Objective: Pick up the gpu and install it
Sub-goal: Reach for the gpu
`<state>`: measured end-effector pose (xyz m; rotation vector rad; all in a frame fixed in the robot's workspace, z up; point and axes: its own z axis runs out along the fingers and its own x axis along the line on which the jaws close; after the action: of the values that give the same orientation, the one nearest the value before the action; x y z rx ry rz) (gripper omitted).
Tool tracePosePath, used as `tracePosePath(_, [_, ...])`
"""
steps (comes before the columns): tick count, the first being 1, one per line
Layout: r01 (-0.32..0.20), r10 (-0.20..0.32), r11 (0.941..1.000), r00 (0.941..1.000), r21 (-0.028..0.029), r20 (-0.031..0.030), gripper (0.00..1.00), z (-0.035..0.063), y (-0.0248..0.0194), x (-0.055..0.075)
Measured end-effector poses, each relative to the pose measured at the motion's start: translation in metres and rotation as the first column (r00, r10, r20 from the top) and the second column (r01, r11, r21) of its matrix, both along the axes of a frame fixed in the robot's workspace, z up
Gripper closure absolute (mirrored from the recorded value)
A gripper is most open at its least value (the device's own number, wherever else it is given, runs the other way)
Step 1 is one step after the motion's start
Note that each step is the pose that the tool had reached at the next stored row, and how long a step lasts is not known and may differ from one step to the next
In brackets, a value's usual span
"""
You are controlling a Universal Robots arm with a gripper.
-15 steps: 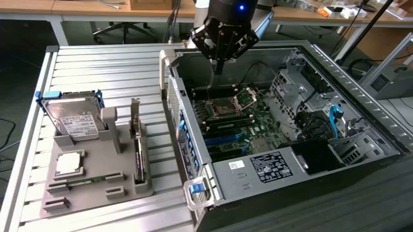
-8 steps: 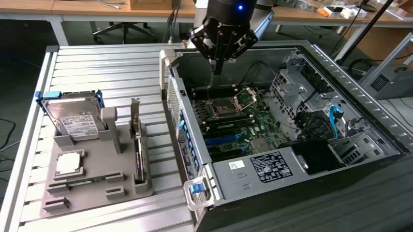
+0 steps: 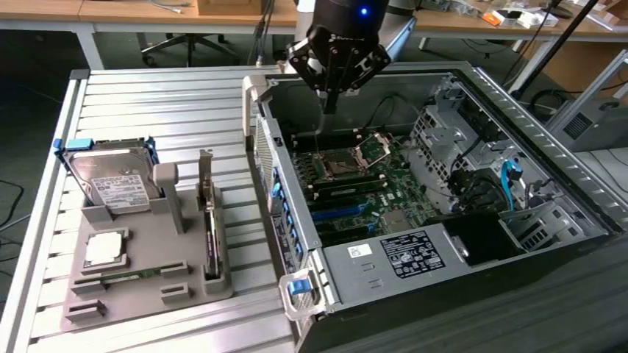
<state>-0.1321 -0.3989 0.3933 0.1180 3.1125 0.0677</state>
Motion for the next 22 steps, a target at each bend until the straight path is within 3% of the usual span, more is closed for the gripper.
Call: tracePosePath(22, [0.000,0.000,1.0000,1.0000,0.0000,0.0001,0.89,0.0000,0.0000,-0.0046])
